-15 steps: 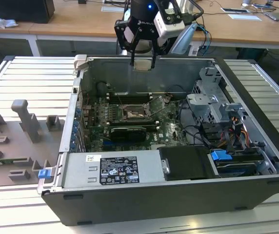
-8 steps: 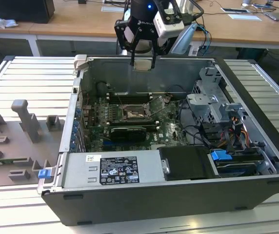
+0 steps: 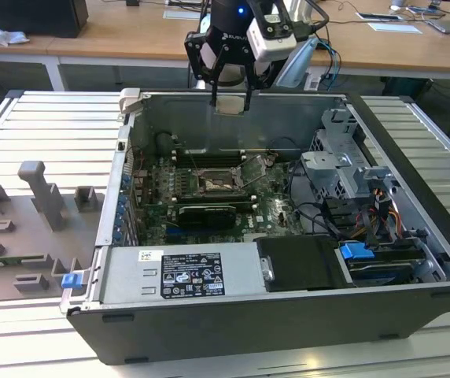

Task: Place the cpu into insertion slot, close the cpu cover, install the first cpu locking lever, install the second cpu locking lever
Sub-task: 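Place the cpu into insertion slot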

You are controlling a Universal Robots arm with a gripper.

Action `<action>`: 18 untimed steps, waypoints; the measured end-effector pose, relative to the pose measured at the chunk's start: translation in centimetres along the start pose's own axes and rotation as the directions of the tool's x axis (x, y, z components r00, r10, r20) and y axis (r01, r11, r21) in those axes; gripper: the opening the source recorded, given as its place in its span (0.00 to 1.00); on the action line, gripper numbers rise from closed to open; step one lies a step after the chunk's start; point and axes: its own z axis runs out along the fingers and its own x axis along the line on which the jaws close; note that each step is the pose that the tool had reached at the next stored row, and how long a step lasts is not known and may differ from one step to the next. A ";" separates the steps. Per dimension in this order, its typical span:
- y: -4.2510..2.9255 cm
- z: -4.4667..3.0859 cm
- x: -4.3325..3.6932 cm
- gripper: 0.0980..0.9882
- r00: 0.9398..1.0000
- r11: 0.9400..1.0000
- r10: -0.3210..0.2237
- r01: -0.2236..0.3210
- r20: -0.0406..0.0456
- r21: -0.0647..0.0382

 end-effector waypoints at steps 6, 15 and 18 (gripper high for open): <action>0.00 0.00 0.00 0.49 1.000 1.000 0.016 -0.016 0.001 0.000; 0.00 0.00 0.00 0.49 0.999 0.999 0.035 -0.035 0.003 -0.001; 0.00 0.01 0.00 0.49 0.999 0.999 0.042 -0.042 0.004 -0.001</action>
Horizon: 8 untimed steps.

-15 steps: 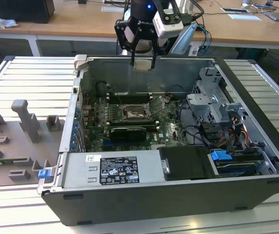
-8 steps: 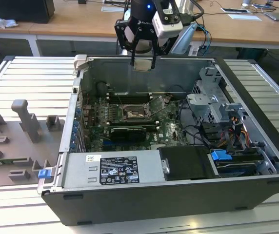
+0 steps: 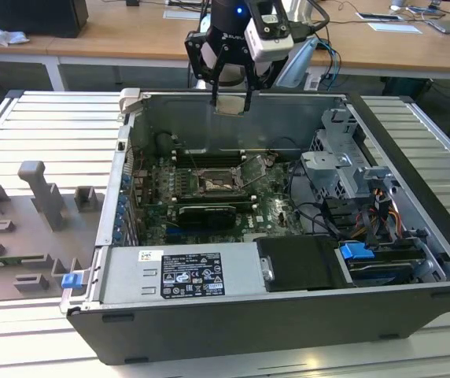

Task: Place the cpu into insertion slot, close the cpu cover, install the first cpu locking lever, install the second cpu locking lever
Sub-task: 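Place the cpu into insertion slot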

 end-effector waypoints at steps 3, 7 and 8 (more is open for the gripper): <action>0.00 0.00 0.00 0.49 1.000 1.000 0.006 -0.006 0.000 0.000; 0.00 0.00 0.00 0.49 1.000 1.000 0.018 -0.018 0.002 0.000; 0.00 0.00 0.00 0.49 1.000 1.000 0.020 -0.020 0.002 0.000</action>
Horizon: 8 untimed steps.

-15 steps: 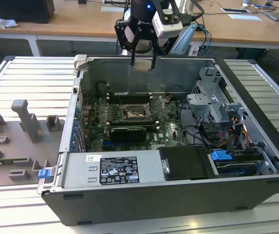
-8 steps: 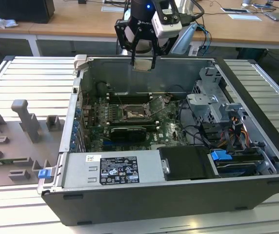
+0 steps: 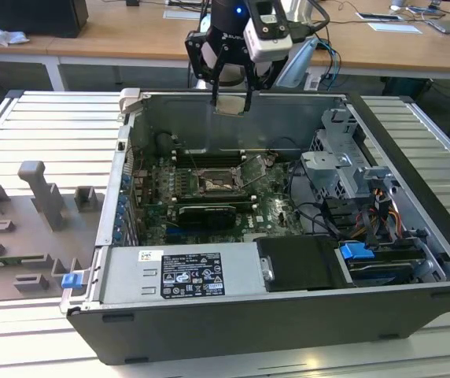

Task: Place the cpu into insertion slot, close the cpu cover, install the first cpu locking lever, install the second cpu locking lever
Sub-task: 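Place the cpu into insertion slot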

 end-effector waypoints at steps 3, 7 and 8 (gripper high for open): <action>0.00 0.00 0.00 0.49 1.000 1.000 0.028 -0.028 0.003 -0.001; -0.01 0.05 0.00 0.49 0.994 0.994 0.112 -0.112 0.010 -0.003; -0.01 0.06 0.00 0.49 0.991 0.991 0.133 -0.133 0.012 -0.003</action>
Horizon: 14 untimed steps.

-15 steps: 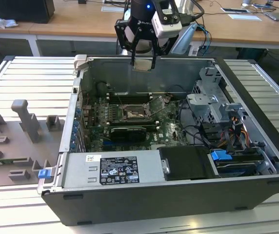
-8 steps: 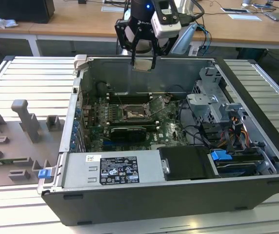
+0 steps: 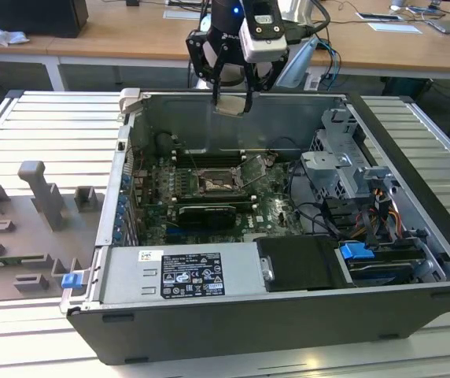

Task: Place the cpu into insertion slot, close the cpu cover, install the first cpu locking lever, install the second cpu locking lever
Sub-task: 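Place the cpu into insertion slot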

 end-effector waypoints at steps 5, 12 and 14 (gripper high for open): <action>-0.01 0.16 0.00 0.49 0.994 0.994 0.108 -0.108 0.010 -0.003; -0.03 0.30 -0.01 0.49 0.980 0.980 0.197 -0.197 0.017 -0.006; -0.03 0.33 -0.01 0.49 0.977 0.977 0.214 -0.214 0.019 -0.006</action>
